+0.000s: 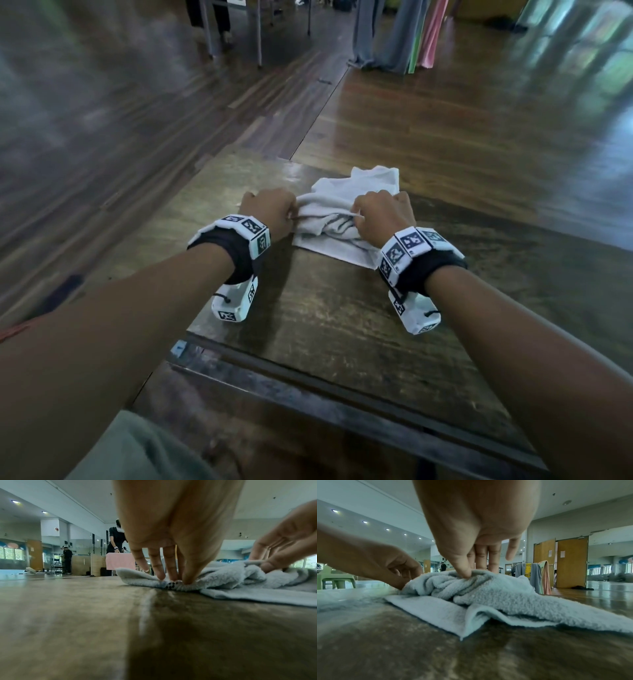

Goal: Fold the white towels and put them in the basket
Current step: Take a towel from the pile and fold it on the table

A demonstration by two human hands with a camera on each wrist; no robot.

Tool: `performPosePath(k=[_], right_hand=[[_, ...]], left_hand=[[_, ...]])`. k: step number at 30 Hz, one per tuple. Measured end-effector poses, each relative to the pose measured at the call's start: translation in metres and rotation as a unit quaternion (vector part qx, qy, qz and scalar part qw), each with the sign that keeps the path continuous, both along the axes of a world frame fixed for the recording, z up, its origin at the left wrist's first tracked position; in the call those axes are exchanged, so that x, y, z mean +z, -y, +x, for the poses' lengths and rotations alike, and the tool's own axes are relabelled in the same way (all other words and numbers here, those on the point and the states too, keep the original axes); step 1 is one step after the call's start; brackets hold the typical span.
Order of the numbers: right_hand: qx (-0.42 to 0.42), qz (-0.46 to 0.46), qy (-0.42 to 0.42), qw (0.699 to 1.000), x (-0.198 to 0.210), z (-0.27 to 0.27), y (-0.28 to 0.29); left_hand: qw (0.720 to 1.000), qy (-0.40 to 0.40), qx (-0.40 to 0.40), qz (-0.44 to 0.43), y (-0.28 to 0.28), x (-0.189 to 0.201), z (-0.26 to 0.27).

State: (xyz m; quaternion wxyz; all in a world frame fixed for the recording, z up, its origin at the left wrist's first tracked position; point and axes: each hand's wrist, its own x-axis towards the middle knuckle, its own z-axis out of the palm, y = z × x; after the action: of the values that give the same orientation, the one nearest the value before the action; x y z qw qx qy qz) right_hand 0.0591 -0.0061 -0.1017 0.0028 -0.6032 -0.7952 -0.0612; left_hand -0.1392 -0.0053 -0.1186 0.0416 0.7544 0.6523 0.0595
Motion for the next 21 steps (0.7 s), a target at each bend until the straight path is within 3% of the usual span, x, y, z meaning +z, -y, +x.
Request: performPosePath(k=[4,9,14,21], right_hand=[[0.008,0.022,-0.032,0.999,0.006,0.005,0.007],[0.025,0.046,-0.090,0.995,0.046,0.017,0.034],[0.025,0.085,-0.107,0.990,0.121,0.036,0.072],[0.024,0.182,-0.089,0.979,0.257,0.068,0.139]], left_hand=[[0.999,-0.018,-0.011,0.030,0.005,-0.001,-0.001],[0.993,0.062,-0.036,0.094,0.035,0.023,-0.005],[0.981,0.091,-0.067,0.157,0.066,0.101,0.008],[0.950,0.022,-0.143,0.276,0.121,0.232,0.025]])
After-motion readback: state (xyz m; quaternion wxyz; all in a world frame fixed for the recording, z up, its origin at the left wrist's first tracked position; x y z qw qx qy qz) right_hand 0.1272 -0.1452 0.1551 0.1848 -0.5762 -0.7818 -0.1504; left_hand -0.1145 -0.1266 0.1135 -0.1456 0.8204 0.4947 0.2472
